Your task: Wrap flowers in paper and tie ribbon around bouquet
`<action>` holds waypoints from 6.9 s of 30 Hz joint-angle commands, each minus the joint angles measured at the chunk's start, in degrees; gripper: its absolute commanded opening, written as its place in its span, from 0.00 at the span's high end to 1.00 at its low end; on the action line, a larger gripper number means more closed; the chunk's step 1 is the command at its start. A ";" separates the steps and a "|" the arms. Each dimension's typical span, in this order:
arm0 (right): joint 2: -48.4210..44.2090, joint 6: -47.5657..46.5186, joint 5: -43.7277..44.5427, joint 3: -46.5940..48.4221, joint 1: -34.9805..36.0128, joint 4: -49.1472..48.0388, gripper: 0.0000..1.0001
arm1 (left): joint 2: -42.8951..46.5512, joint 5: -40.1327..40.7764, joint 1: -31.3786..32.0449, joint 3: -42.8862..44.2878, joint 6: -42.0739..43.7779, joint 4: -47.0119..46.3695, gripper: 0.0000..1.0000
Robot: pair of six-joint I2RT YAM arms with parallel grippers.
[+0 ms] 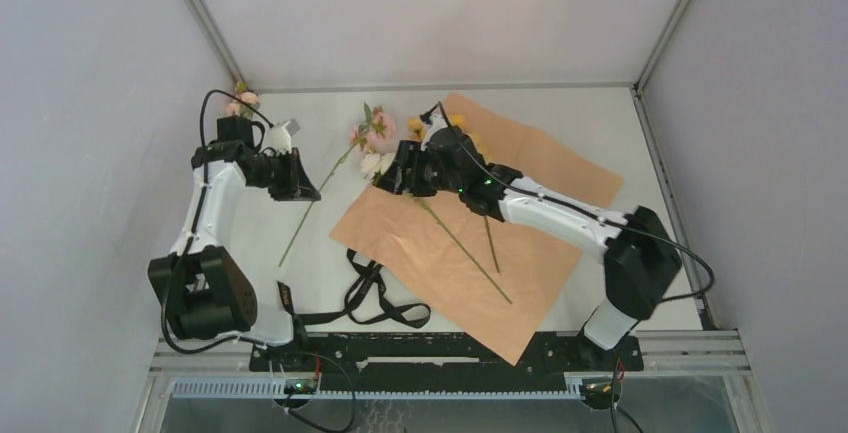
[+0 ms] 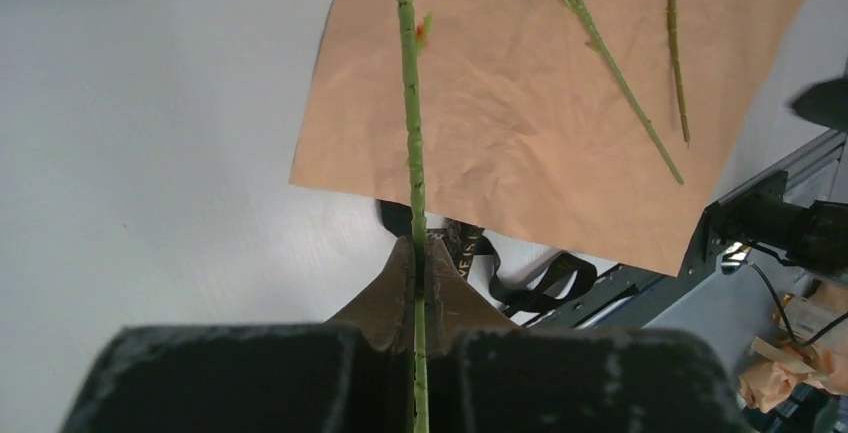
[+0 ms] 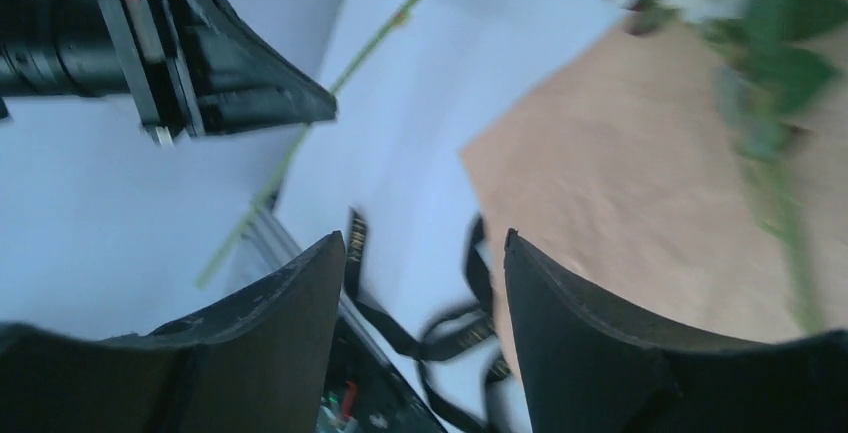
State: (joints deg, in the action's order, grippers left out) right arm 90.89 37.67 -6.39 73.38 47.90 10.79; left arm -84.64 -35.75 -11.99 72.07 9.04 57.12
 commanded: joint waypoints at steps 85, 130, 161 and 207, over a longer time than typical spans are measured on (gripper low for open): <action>18.88 -25.89 29.97 21.78 -15.75 43.89 0.50 | -63.70 64.71 -7.74 52.55 69.12 -36.03 0.49; 20.47 -27.83 34.41 18.38 -21.03 44.72 0.51 | -69.27 51.43 -4.53 56.18 70.74 -56.30 0.46; 8.17 -27.43 30.74 15.35 -18.45 42.21 0.51 | -25.78 49.08 -1.80 34.03 19.16 -37.86 1.00; -3.93 -29.32 -6.79 12.31 -19.90 27.88 1.00 | 9.37 10.54 21.54 19.84 -10.33 -6.79 0.07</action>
State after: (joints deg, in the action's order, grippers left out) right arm 86.19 17.54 -9.93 82.15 33.65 16.36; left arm -76.38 -36.01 11.66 98.72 -15.68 45.06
